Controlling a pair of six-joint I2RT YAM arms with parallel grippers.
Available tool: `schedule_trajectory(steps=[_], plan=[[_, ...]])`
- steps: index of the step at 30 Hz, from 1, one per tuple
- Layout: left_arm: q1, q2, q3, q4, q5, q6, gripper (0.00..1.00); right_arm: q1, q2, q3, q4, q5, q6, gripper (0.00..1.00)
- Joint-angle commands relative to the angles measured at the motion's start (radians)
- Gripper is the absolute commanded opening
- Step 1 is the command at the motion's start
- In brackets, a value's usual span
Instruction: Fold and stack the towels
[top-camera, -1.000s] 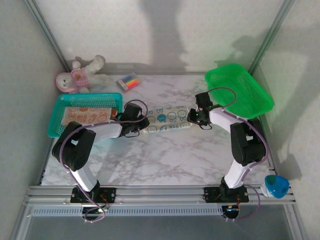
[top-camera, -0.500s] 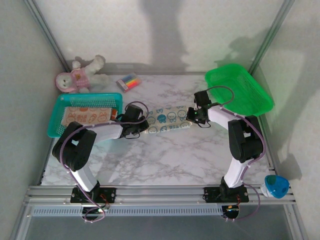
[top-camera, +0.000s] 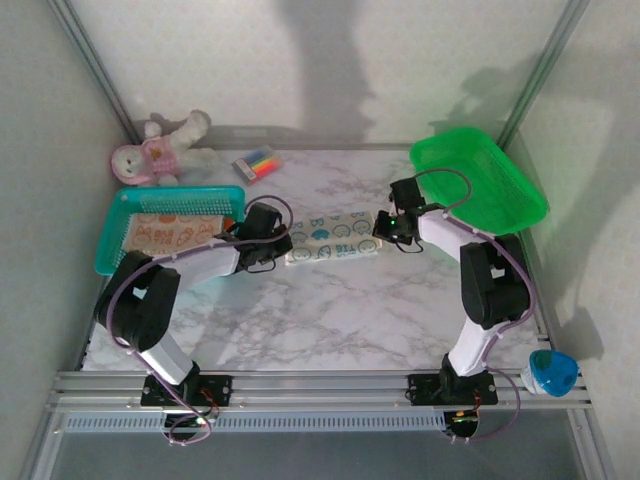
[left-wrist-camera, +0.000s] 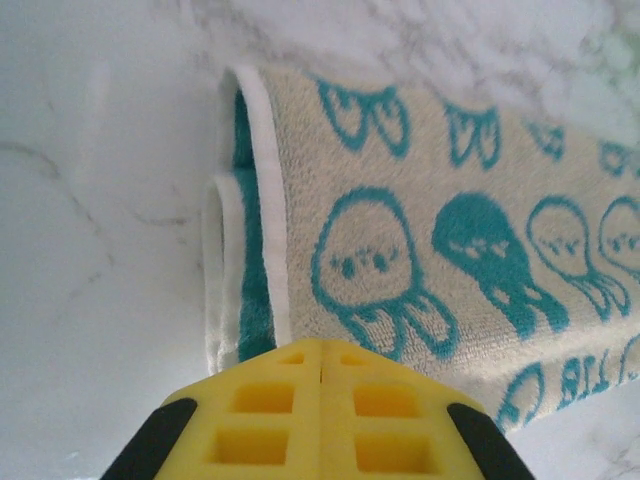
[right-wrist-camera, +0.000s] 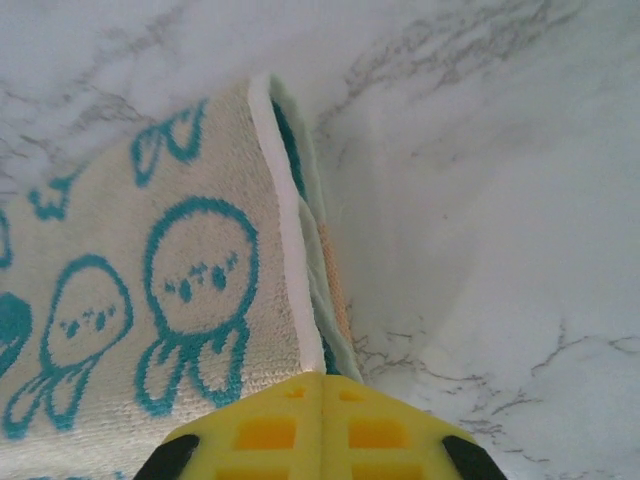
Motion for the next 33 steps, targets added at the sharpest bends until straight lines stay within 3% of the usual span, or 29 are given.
schedule_trajectory(steps=[1, 20, 33], plan=[[0.034, -0.033, 0.059, -0.046, -0.03, 0.054, 0.0, -0.022, -0.045, 0.05, -0.014, -0.008, 0.003, 0.0], [0.13, 0.204, 0.429, -0.069, -0.043, 0.21, 0.0, -0.048, 0.18, 0.416, -0.035, -0.036, 0.014, 0.0], [0.131, 0.214, 0.252, 0.31, -0.065, 0.21, 0.0, -0.074, 0.261, 0.466, -0.01, -0.06, -0.035, 0.0]])
